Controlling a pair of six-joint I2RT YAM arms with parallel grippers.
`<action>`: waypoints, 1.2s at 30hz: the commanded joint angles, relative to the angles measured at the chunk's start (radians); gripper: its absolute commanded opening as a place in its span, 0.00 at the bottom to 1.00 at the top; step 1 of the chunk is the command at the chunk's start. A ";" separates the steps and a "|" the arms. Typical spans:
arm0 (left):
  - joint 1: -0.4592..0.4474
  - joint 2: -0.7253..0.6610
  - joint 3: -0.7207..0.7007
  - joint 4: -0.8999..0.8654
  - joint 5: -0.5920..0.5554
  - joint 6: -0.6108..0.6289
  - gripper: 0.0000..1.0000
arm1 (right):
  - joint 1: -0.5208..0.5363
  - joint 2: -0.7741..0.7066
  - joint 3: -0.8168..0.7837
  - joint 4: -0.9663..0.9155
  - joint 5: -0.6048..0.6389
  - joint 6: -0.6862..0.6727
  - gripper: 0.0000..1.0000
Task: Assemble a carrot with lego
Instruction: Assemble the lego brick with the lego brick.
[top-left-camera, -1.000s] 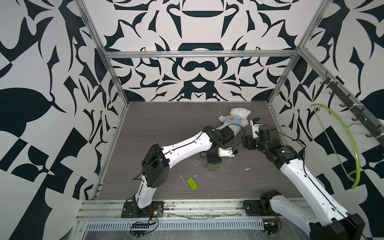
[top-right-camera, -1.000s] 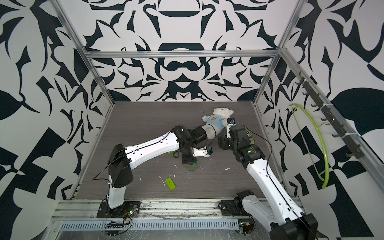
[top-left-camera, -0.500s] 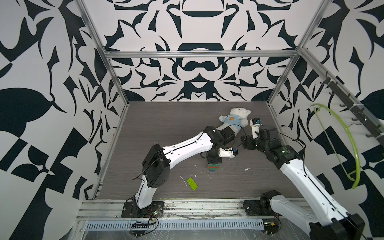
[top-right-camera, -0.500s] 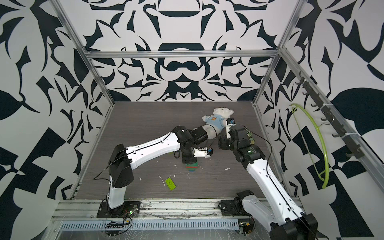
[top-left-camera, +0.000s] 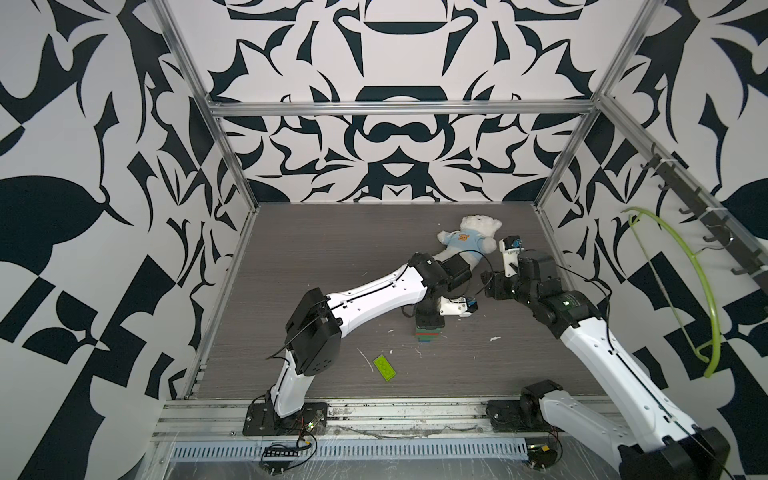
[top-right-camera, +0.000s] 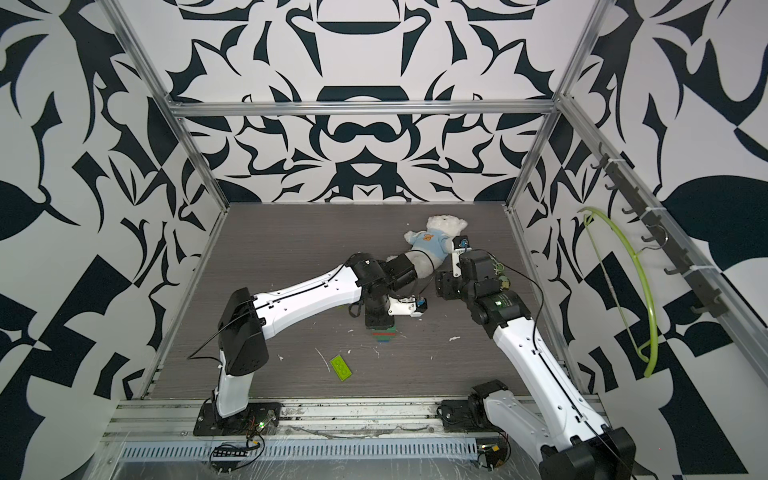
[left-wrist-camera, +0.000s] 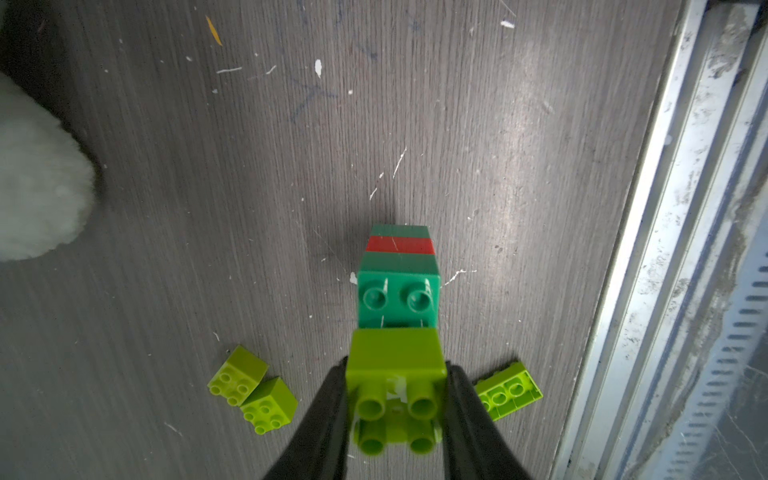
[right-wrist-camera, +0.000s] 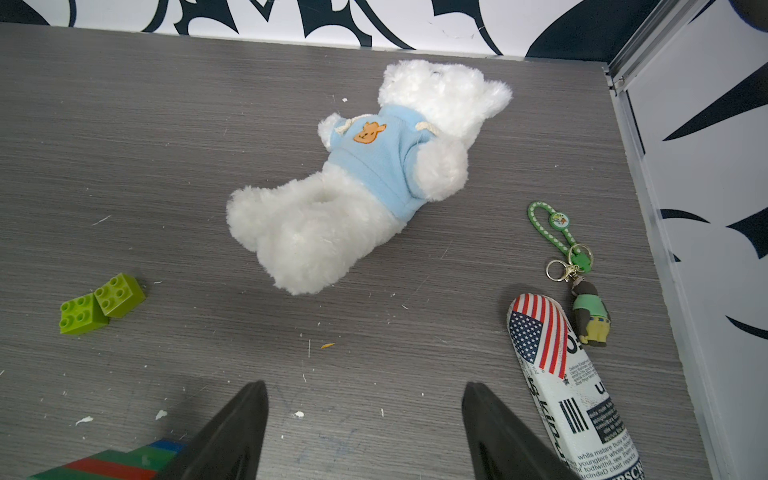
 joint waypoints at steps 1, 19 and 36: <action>-0.005 0.031 0.005 -0.017 -0.001 0.013 0.16 | -0.002 -0.010 0.024 0.020 -0.008 0.007 0.79; -0.015 0.057 0.055 -0.079 -0.050 0.019 0.17 | -0.003 -0.002 0.018 0.026 -0.025 0.010 0.79; -0.016 0.050 0.074 -0.063 -0.042 0.017 0.16 | -0.002 -0.001 0.012 0.030 -0.033 0.011 0.79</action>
